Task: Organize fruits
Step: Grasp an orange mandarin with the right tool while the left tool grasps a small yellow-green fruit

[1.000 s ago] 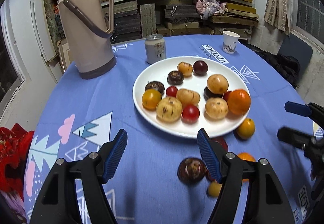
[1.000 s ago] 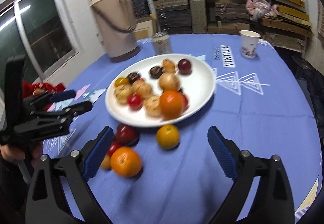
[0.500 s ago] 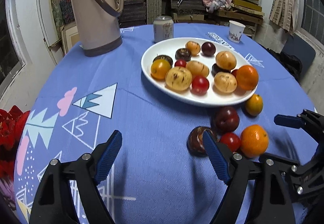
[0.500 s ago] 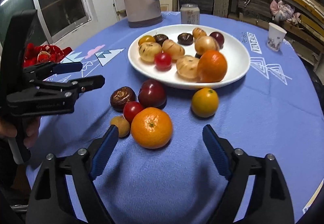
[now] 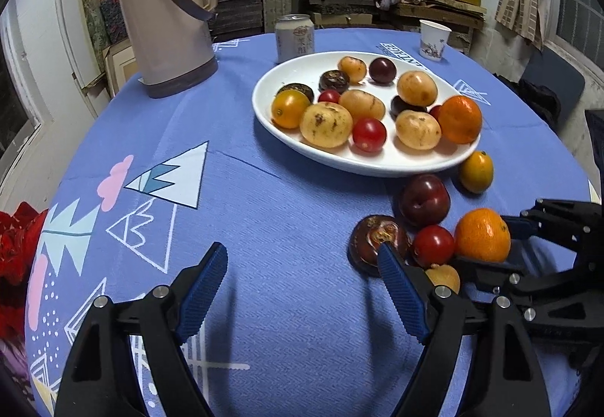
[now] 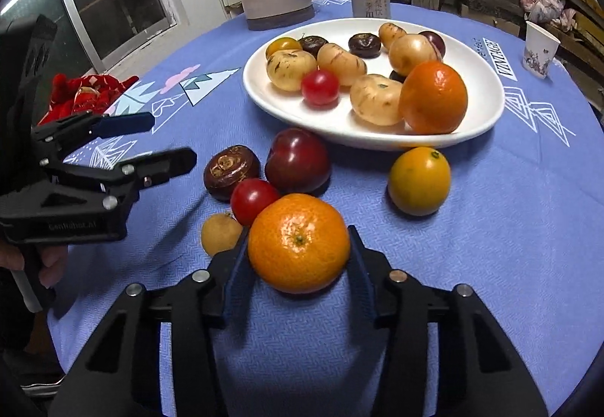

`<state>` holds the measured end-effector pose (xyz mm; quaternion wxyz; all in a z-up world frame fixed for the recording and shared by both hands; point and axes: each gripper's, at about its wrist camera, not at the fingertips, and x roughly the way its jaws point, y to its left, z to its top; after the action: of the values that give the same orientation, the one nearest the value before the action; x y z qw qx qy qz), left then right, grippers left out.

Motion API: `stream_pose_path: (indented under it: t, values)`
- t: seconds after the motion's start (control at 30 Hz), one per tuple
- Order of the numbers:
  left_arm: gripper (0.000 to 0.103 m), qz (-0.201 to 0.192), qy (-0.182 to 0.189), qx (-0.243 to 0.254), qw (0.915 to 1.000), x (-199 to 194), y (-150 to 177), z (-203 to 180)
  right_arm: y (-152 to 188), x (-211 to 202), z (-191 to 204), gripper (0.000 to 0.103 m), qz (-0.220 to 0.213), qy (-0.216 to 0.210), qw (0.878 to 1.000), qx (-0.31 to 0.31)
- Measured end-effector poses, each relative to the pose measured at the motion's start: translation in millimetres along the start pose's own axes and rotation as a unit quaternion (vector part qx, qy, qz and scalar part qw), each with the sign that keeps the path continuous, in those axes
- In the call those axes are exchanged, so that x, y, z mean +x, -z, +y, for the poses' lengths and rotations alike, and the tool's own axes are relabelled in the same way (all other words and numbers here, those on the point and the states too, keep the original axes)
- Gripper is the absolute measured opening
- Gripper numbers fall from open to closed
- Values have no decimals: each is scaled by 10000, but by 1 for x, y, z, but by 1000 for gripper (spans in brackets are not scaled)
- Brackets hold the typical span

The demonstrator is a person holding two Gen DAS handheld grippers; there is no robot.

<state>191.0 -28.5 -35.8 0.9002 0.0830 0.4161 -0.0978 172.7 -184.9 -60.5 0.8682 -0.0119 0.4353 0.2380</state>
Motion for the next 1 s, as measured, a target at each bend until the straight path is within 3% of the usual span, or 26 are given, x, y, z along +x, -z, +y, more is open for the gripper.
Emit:
stream_pose_path:
  t: [0.23, 0.53, 0.7, 0.8, 0.83, 0.9, 1.0]
  values:
    - [82, 88, 32, 116, 9999, 1, 5, -9, 6, -11, -14, 47, -161, -17, 9995, 268]
    - [82, 92, 470, 349, 9982, -14, 15, -43, 20, -33, -31, 48, -408, -42, 9975, 569]
    - [82, 152, 513, 367, 9979, -6, 16, -62, 24, -40, -40, 48, -562, -130, 9959, 702]
    - [70, 275, 598, 281, 9974, 3, 15, -65, 25, -42, -41, 48, -603, -184, 9956, 696]
    - [57, 315, 615, 277, 9972, 5, 16, -66, 25, -41, -40, 48, -579, -184, 9958, 682]
    - [41, 482, 693, 235, 9962, 12, 17, -68, 25, -38, -40, 48, -515, -179, 9962, 677]
    - [35, 437, 702, 138, 9965, 14, 15, -66, 26, -36, -43, 48, -483, -211, 9958, 753]
